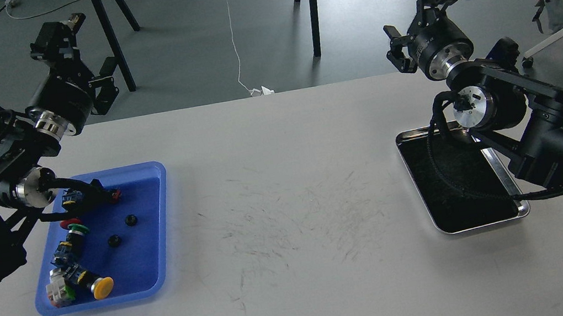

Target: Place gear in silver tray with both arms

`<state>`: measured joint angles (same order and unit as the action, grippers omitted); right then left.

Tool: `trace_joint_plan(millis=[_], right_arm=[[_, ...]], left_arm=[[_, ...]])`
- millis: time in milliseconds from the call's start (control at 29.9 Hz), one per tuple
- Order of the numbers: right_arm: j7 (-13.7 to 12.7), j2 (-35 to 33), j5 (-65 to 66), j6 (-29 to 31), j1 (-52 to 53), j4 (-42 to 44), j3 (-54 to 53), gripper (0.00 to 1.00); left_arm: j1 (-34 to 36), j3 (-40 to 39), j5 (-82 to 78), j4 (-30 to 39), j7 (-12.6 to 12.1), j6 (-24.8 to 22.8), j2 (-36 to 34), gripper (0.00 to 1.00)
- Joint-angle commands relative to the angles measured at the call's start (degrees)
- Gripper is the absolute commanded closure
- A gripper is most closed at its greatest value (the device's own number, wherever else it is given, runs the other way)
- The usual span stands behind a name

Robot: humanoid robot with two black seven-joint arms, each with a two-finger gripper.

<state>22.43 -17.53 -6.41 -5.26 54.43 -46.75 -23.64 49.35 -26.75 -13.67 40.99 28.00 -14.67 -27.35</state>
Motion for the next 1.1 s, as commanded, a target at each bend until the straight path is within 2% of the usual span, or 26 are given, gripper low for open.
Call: trace_joint_plan(millis=[0, 267, 434, 568, 668, 1069], right_arm=[[0.0, -0.1, 0.0, 0.0, 0.0, 0.0, 0.0, 0.01], [0.0, -0.1, 0.0, 0.0, -0.2, -0.2, 0.0, 0.01], [0.0, -0.1, 0.0, 0.0, -0.3, -0.3, 0.0, 0.01], [0.0, -0.1, 0.0, 0.1, -0.4, -0.2, 0.1, 0.01], [0.0, 0.0, 0.0, 0.1, -0.5, -0.2, 0.1, 0.01], [0.0, 0.0, 0.0, 0.0, -0.6, -0.1, -0.1, 0.01]], left_arm=[[-0.1, 0.4, -3.1, 0.3, 0.0, -0.4, -0.5, 0.01], [-0.3, -0.6, -1.7, -0.5, 0.0, -1.9, -1.0, 0.01], [-0.5, 0.1, 0.3, -1.9, 0.0, -8.1, -2.9, 0.01], [-0.6, 0.9, 0.3, -2.9, 0.0, -9.2, -2.9, 0.01], [-0.6, 0.5, 0.9, -2.8, 0.0, -11.8, -3.1, 0.01], [-0.7, 3.2, 1.1, -3.5, 0.0, -10.6, -2.7, 0.01]])
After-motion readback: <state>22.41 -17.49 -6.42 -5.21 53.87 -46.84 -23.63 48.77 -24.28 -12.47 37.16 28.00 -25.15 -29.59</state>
